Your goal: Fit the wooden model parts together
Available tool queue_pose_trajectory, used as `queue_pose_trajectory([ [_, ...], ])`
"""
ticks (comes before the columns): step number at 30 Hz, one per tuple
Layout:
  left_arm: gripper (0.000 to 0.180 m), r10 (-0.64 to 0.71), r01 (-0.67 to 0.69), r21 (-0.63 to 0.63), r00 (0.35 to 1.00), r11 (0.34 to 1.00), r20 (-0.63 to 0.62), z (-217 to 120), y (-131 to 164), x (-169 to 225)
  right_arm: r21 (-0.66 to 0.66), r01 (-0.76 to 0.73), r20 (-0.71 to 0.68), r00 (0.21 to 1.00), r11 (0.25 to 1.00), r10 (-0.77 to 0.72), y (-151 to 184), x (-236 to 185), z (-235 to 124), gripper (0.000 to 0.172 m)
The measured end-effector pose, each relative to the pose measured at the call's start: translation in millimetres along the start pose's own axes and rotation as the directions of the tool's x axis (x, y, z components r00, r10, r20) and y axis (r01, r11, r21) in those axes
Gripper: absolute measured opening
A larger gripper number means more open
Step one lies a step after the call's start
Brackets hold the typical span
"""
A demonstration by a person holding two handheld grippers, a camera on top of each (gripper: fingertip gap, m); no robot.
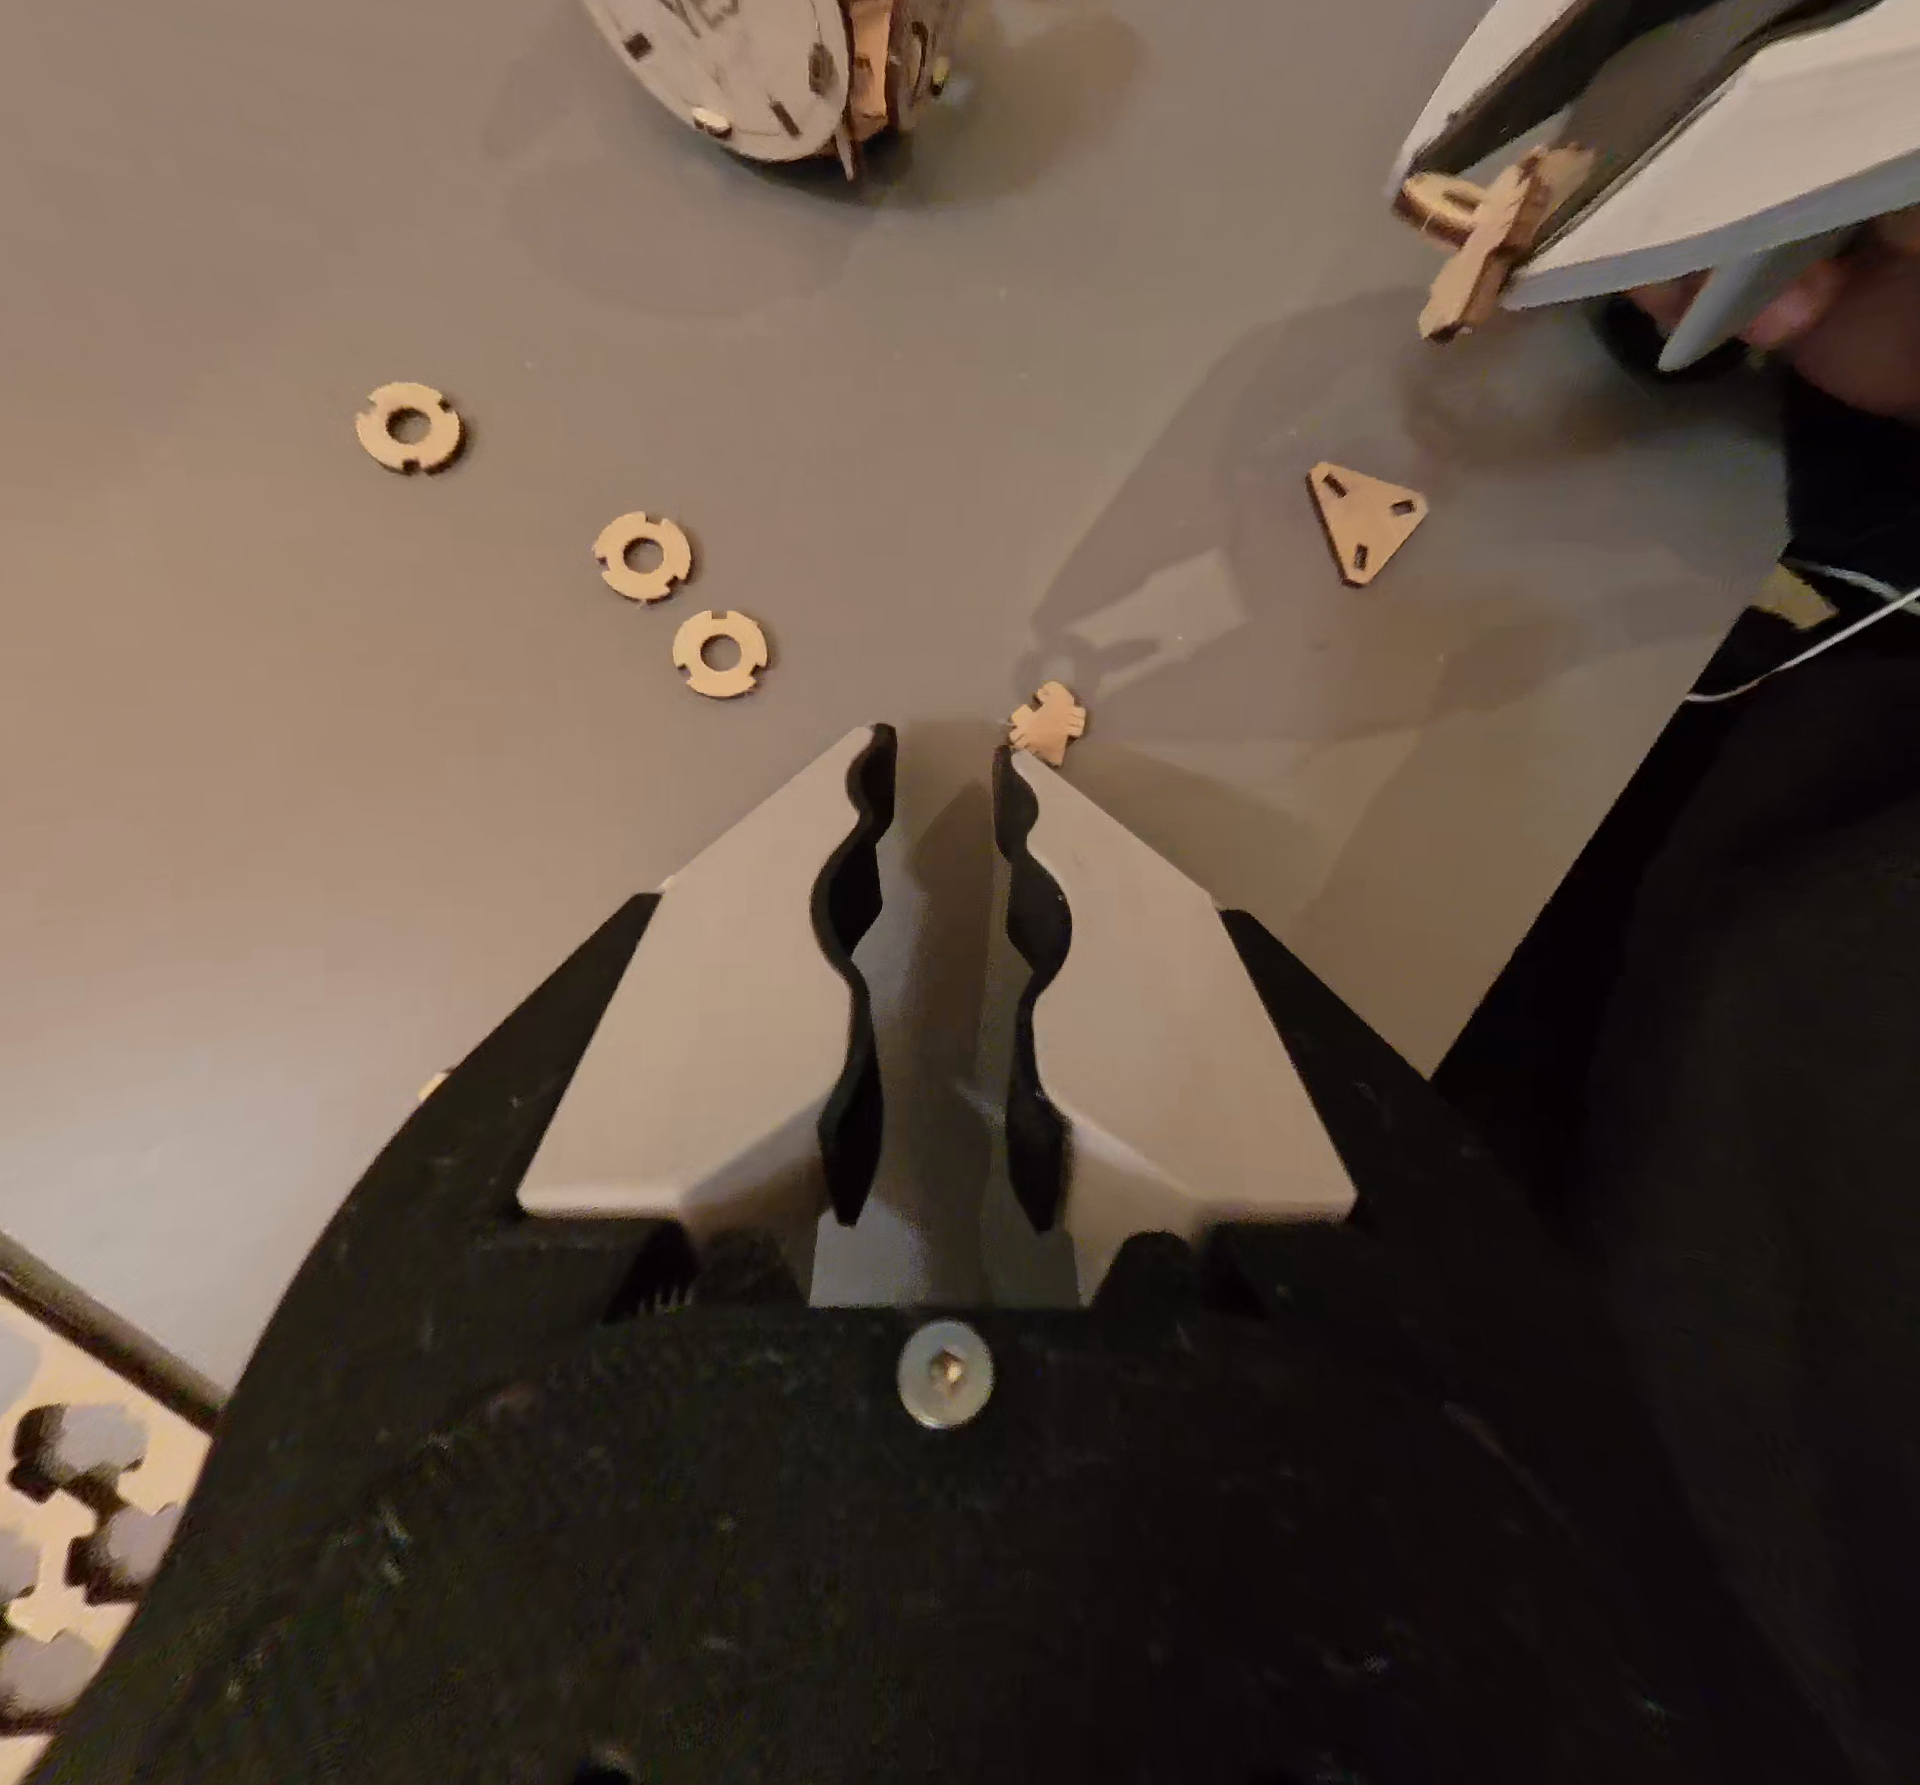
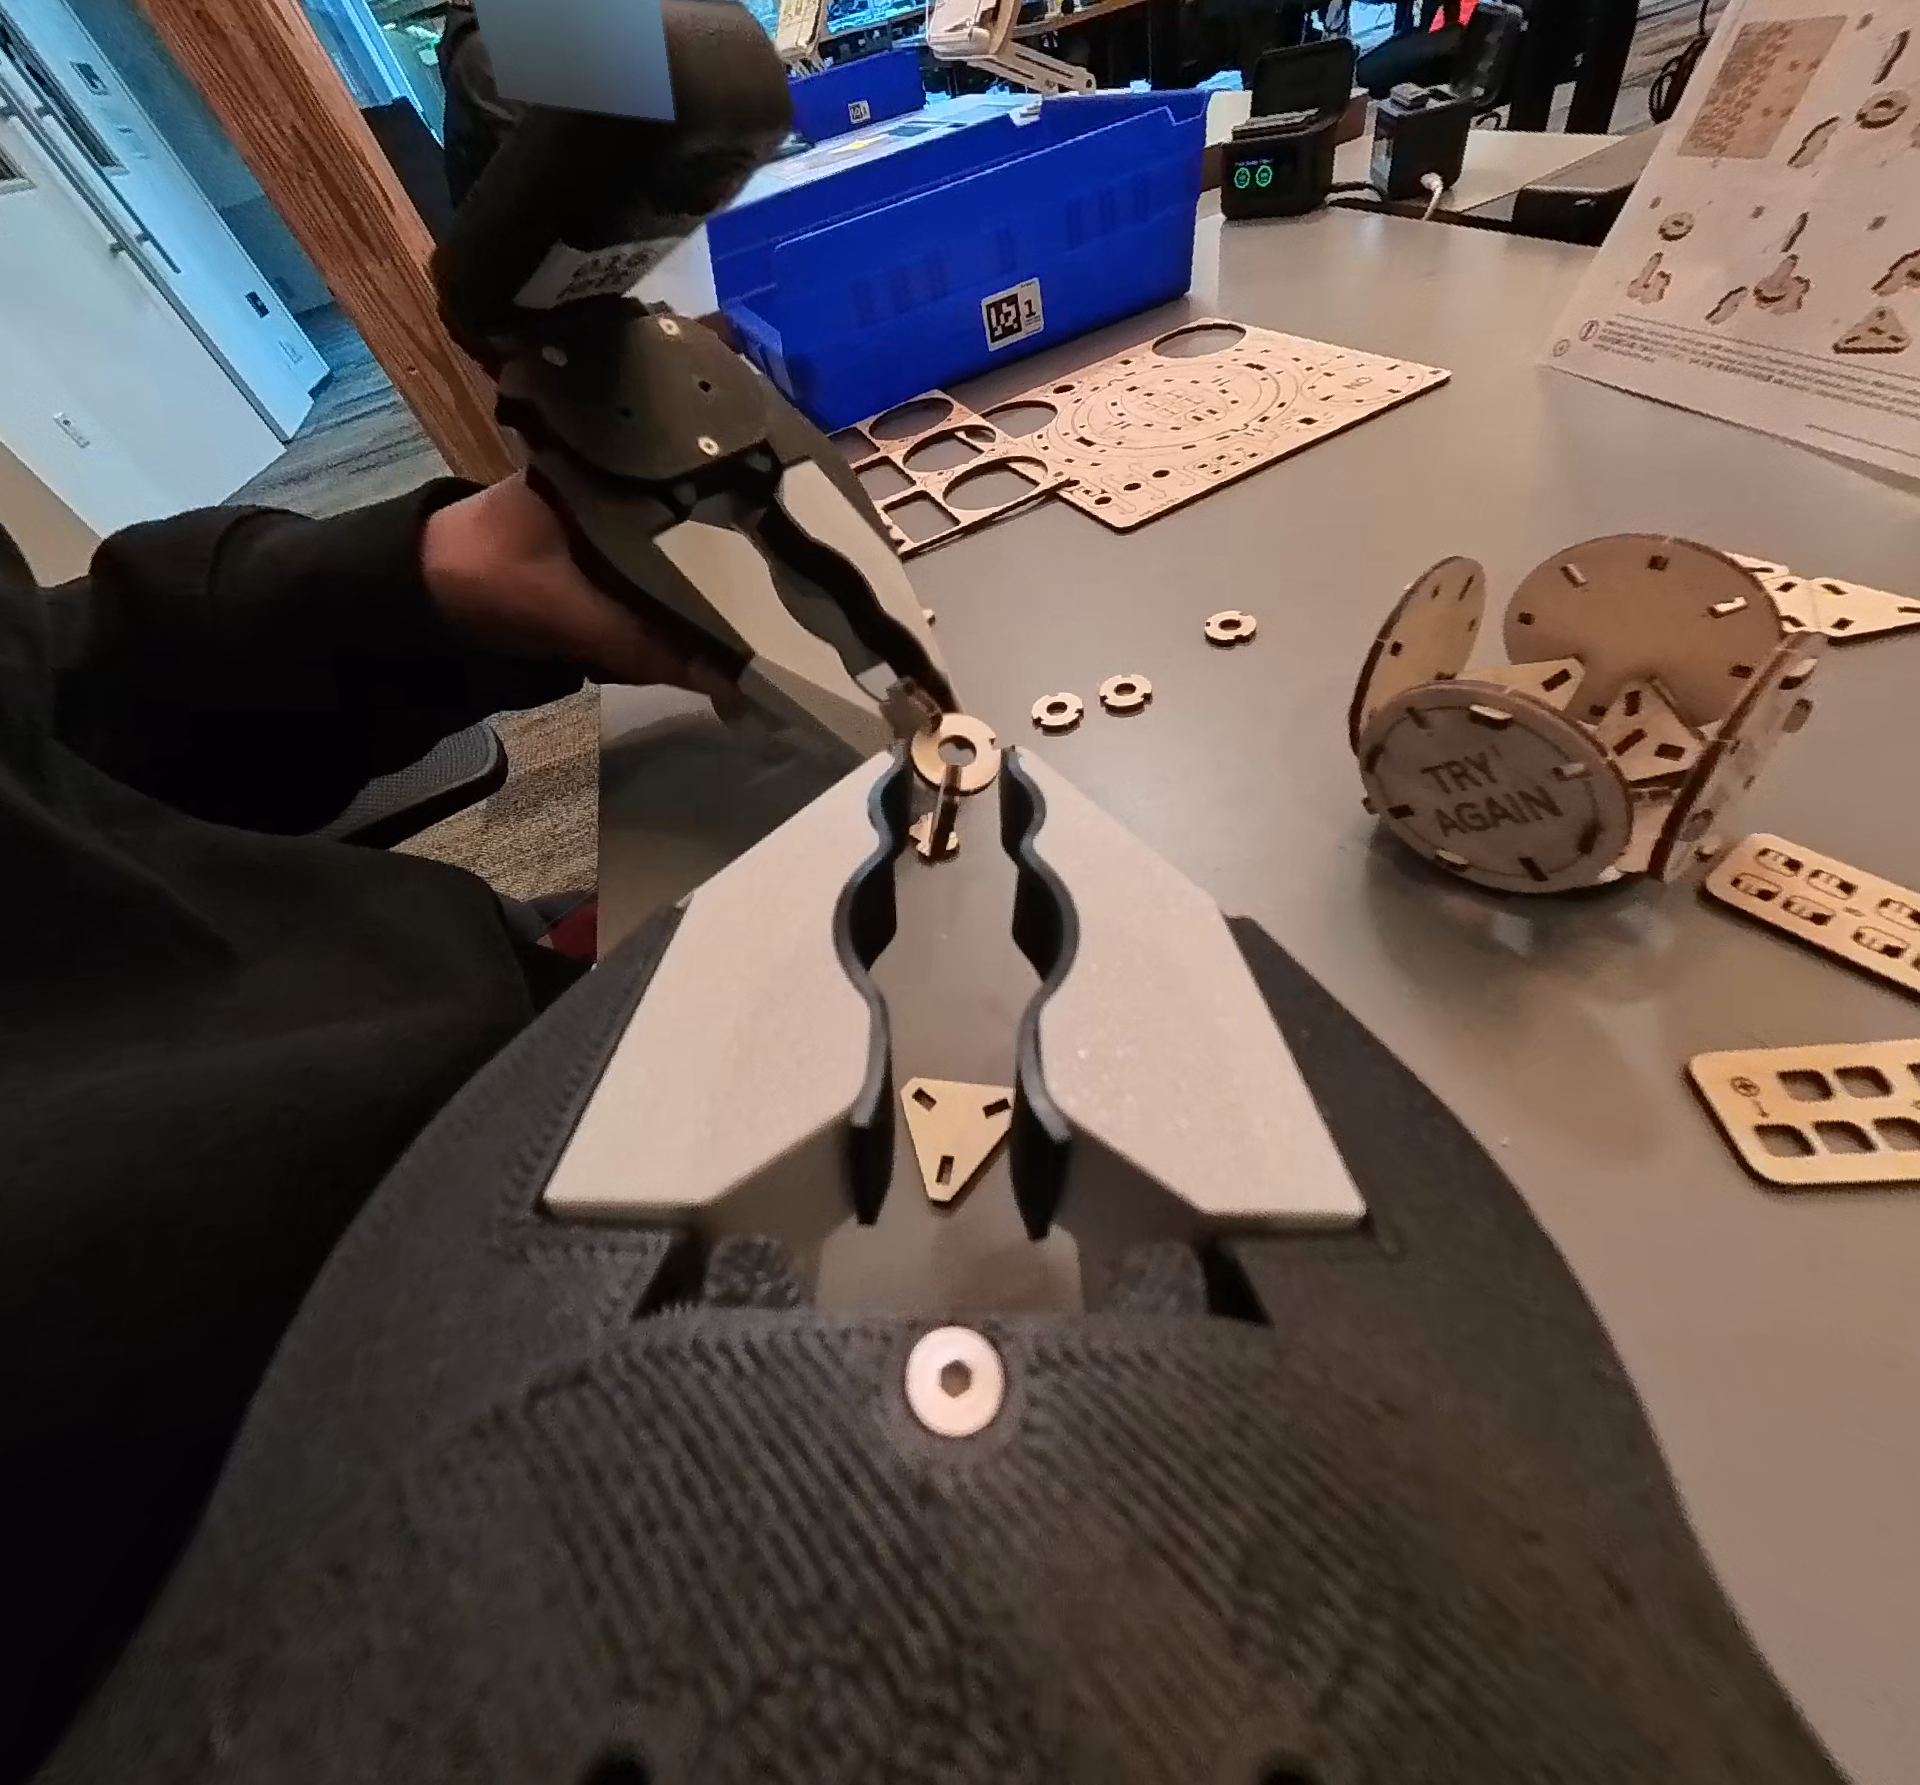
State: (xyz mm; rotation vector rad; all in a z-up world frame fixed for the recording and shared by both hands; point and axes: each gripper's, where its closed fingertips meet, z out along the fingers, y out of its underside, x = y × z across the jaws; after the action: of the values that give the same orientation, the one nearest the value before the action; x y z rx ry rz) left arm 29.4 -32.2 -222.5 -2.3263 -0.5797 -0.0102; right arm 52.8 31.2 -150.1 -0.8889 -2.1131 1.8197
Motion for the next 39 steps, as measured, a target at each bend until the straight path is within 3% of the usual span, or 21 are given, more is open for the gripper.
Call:
queue_pose_trajectory([
  [3,0.017,0.03,-0.027,0.048,0.997,0.998,-0.067,-3.0,-6.3,13.3,0.0,-0.004,0.002,1.0,1.0,0.004,0.0,0.2,-0.1,0.015],
  [9,0.017,0.216,-0.217,-0.035,0.976,0.976,-0.025,4.8,1.7,20.1,0.001,-0.005,0.004,1.0,1.0,0.005,-0.2,0.1,-0.1,0.015],
  [39,0.011,0.195,-0.196,-0.043,0.98,0.98,-0.032,10.1,3.5,20.6,-0.002,-0.007,0.007,1.0,1.0,0.007,0.3,-0.1,0.1,0.015],
])
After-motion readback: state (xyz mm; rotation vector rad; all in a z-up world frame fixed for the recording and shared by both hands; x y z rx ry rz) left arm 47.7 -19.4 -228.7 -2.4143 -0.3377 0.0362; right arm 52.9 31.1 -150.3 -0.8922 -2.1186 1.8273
